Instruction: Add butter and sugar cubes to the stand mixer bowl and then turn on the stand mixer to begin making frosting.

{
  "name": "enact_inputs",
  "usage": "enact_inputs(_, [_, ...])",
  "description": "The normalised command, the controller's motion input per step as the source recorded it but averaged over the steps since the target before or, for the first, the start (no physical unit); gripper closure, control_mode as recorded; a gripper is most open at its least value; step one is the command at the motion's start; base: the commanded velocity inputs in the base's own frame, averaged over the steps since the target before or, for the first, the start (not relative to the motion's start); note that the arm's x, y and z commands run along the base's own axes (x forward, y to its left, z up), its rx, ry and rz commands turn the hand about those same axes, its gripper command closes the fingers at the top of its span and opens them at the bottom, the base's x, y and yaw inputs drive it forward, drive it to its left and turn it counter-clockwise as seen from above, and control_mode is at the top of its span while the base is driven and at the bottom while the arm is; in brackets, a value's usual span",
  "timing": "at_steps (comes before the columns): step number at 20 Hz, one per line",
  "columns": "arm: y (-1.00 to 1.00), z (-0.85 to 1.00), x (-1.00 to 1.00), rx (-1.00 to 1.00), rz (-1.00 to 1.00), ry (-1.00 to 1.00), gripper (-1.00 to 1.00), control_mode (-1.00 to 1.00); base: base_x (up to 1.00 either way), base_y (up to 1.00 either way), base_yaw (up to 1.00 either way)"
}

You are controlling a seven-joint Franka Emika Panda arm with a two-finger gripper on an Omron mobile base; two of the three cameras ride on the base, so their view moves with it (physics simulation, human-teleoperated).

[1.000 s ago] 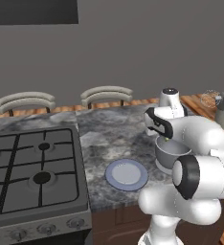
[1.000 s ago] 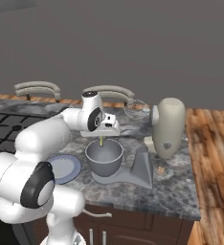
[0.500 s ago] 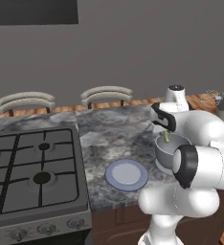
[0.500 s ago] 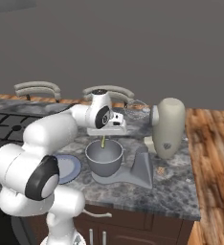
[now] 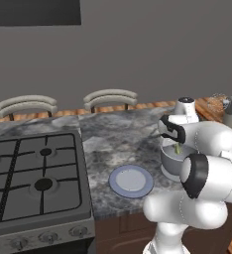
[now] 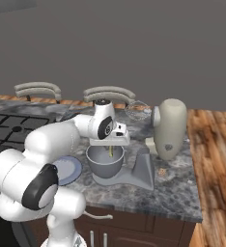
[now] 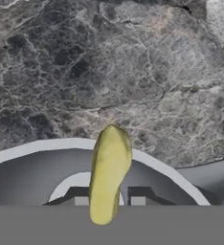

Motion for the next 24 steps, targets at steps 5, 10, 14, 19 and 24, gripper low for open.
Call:
enact_inputs(5, [0.00, -0.18, -0.06, 0.00, 0.00, -0.02, -1.00, -1.00, 0.00, 0.00, 0.00])
enact_inputs(10, [0.00, -0.04, -0.30, 0.00, 0.00, -0.06, -1.00, -1.00, 0.00, 0.00, 0.00])
enact_inputs(14, [0.00, 0.00, -0.76, 0.00, 0.00, -0.13, -1.00, -1.00, 0.00, 0.00, 0.00])
enact_inputs(19, [0.00, 0.14, -0.42, 0.00, 0.00, -0.11, -1.00, -1.00, 0.00, 0.00, 0.00])
enact_inputs(24, [0.18, 0.49, -0.27, 0.00, 0.00, -0.16, -1.00, -1.00, 0.00, 0.00, 0.00])
